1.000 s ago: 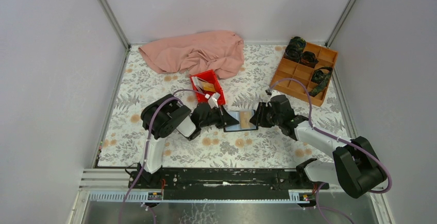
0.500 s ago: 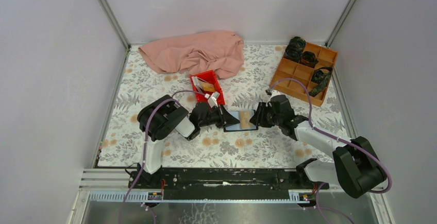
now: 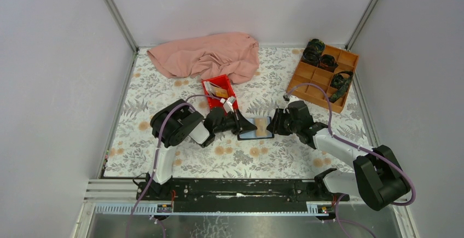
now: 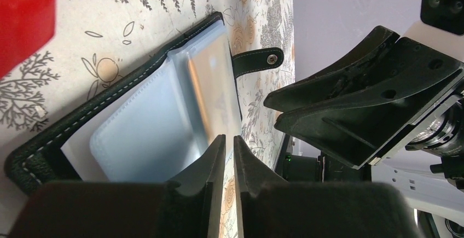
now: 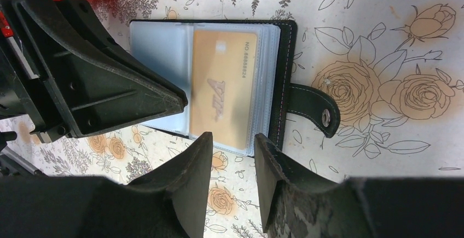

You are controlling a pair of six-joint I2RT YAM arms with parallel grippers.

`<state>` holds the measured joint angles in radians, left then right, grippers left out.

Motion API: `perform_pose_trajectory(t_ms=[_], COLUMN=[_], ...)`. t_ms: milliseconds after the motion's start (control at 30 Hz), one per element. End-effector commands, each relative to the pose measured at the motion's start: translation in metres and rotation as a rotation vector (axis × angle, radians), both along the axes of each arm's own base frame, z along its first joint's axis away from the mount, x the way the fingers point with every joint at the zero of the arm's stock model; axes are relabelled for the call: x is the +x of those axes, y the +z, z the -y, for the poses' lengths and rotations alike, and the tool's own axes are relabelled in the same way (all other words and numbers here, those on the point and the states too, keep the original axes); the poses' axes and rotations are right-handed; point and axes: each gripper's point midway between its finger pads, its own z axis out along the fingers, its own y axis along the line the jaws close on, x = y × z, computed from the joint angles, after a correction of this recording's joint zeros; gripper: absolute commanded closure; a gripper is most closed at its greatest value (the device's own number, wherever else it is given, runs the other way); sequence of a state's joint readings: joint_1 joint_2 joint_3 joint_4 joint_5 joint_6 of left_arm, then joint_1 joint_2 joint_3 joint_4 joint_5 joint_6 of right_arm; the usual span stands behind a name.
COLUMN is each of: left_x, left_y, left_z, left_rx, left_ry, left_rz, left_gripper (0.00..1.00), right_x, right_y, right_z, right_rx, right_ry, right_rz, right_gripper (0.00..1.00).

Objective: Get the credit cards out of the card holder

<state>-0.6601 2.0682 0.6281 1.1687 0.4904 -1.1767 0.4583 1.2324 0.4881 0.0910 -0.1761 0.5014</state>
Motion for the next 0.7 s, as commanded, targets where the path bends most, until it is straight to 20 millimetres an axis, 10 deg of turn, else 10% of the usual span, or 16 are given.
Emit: perform_pose_trajectory(t_ms=[0, 300, 667], left_x=[0.005, 0.001, -0.002], left_y=[-0.002, -0.046, -0.049], left_z=[0.001, -0.007, -0.012], left_rx=[0.011, 0.081, 0.104], left_ry=[0.001, 0.019, 0.024], left_rz=[0.026, -0.045, -0.045], left_gripper=[0.83, 0.83, 0.83], right_x=[0.008, 0.008, 0.007], right_y=[0.008, 0.009, 0.009], right_z=[0.002, 0.001, -0.002], right_rx=[-0.003, 0.003, 0.018], right_ry=[-0.008, -0.002, 0.007], right_rz=[0.039, 0.039, 0.037], right_gripper=[0.59, 0.59, 0.59])
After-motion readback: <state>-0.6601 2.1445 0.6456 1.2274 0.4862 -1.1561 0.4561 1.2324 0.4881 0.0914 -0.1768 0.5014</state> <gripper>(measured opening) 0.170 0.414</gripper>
